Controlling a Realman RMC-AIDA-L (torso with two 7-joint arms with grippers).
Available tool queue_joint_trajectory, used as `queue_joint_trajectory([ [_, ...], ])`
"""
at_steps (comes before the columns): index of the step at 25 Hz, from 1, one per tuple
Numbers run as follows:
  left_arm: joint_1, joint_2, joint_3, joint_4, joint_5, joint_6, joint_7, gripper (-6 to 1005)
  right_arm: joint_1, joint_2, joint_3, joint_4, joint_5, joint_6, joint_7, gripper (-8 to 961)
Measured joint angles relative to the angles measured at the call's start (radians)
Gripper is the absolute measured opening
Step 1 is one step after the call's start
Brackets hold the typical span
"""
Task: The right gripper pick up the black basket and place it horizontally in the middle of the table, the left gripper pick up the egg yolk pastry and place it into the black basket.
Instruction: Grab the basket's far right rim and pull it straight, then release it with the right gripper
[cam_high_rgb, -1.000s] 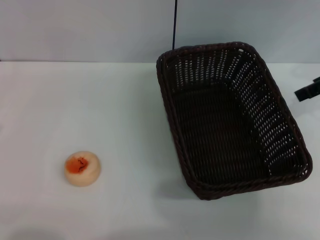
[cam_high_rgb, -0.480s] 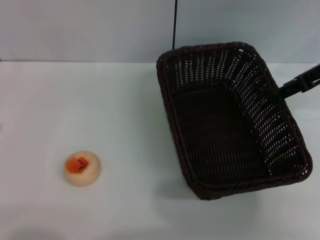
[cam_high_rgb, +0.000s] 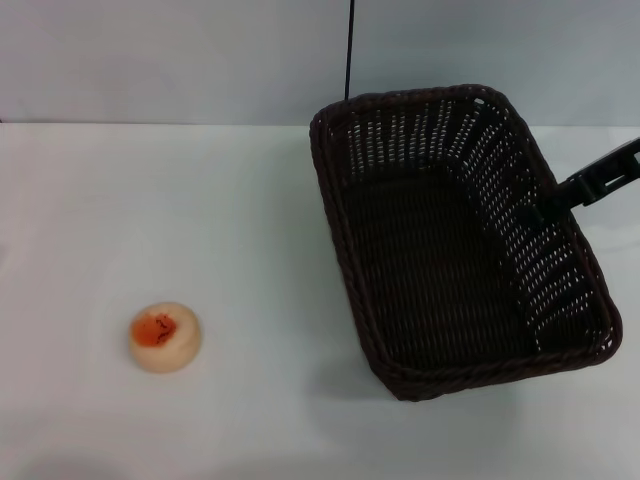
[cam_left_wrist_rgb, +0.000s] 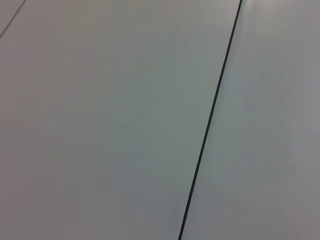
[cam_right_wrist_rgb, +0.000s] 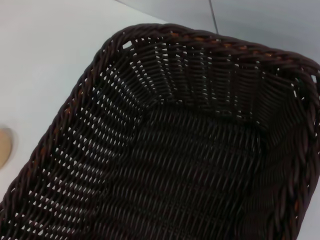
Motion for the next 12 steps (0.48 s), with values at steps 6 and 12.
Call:
queue_joint_trajectory([
  [6,-0.004,0.000,0.000,0.000,0.000,-0.004,0.001,836,-0.002,0.007,-0.008,0.022,-0.001,0.022,0.001,782],
  [12,-0.002,0.000,-0.004,0.000,-0.001,-0.006,-0.004,836,-0.003,0.014,-0.017,0.052,-0.015,0.051,0.002,780],
])
